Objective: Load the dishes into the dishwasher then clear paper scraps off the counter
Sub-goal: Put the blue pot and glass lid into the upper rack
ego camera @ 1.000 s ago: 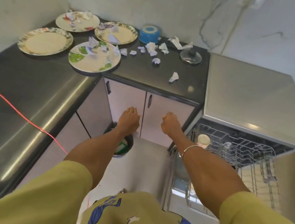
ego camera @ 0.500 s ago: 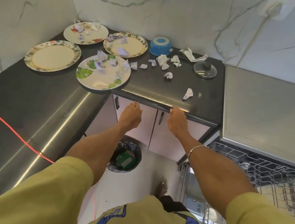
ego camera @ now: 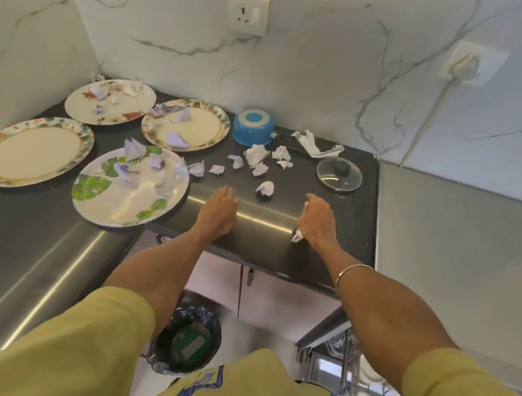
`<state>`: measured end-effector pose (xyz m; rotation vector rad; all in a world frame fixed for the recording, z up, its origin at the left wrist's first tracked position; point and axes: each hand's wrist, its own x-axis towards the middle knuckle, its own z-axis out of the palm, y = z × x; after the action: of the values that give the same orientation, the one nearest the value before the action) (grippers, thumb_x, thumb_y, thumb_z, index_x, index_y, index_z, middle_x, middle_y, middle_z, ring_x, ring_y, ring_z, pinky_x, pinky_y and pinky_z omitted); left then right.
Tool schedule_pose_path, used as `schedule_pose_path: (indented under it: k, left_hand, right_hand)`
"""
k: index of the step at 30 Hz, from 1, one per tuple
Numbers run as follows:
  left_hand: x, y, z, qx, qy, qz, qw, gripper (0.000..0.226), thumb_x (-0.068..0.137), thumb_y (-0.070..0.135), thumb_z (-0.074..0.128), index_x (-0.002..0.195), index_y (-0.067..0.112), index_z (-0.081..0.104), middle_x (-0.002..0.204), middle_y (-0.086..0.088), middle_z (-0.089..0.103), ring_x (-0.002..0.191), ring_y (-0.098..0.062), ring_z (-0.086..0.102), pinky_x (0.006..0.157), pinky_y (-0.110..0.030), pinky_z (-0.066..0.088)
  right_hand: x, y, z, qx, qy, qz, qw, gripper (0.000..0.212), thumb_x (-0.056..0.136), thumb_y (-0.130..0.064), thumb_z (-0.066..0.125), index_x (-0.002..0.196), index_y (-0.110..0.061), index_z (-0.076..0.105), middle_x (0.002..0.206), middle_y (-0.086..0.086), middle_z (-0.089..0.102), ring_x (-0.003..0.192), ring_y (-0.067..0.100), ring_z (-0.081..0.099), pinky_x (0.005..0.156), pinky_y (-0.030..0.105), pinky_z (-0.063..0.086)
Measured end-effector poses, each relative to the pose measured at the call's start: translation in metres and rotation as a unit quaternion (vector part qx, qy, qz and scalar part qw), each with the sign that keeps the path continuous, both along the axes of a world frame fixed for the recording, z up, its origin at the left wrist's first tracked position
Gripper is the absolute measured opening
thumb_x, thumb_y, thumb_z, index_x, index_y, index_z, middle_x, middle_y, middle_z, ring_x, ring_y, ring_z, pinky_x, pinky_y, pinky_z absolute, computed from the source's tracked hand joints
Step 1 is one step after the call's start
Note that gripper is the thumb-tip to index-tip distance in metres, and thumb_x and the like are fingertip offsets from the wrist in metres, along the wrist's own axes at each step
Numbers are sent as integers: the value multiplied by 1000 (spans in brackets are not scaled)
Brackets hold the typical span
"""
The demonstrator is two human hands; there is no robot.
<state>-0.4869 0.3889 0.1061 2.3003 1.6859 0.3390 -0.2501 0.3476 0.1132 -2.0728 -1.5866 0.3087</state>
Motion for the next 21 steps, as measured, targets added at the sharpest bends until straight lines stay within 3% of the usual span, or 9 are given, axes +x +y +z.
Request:
schedule_pose_path:
  k: [4, 8, 11, 15, 21]
  left_hand:
    - [32, 40, -3, -13, -12, 6, 1000, 38, 105, 20, 34, 133, -3, 46, 137, -21, 50, 129, -34, 48, 108, -43, 40]
    - [63, 65, -1, -1, -14, -4, 1000, 38, 105, 18, 34, 134, -2, 46, 139, -21, 50, 129, -35, 47, 108, -42, 38]
    - [81, 83, 7, 20, -11, -31, 999, 36, 105, 12, 34, 133, -5, 49, 138, -22, 50, 127, -35, 48, 106, -43, 39]
    - [95, 122, 5, 22, -40, -31, 998, 26, 103, 15, 37, 115, 2, 57, 121, -16, 61, 108, -33, 61, 92, -43, 50]
    - [114, 185, 7, 18, -26, -33, 999, 14, 96, 10, 46, 92, 9, 60, 92, -10, 66, 85, -27, 63, 80, -41, 54]
  right_hand:
    - [40, 32, 4, -13, 3, -20, 1000, 39, 98, -12, 42, 135, -9, 53, 128, 16, 60, 117, 33, 58, 95, 38, 46]
    - [65, 55, 4, -18, 7, -31, 999, 39, 92, -4, 44, 127, -10, 57, 111, 15, 65, 100, 34, 63, 83, 38, 49]
    - [75, 71, 3, -19, 8, -30, 999, 38, 90, -1, 48, 126, -9, 58, 110, 14, 66, 100, 32, 64, 84, 36, 51]
    - [86, 94, 1, -24, 28, -49, 998, 39, 90, -1, 53, 128, -8, 55, 116, 13, 63, 104, 31, 63, 86, 36, 51]
    - [109, 133, 9, 11, 55, -88, 995, 44, 87, -1, 59, 130, -10, 56, 126, 9, 60, 115, 28, 58, 92, 34, 49]
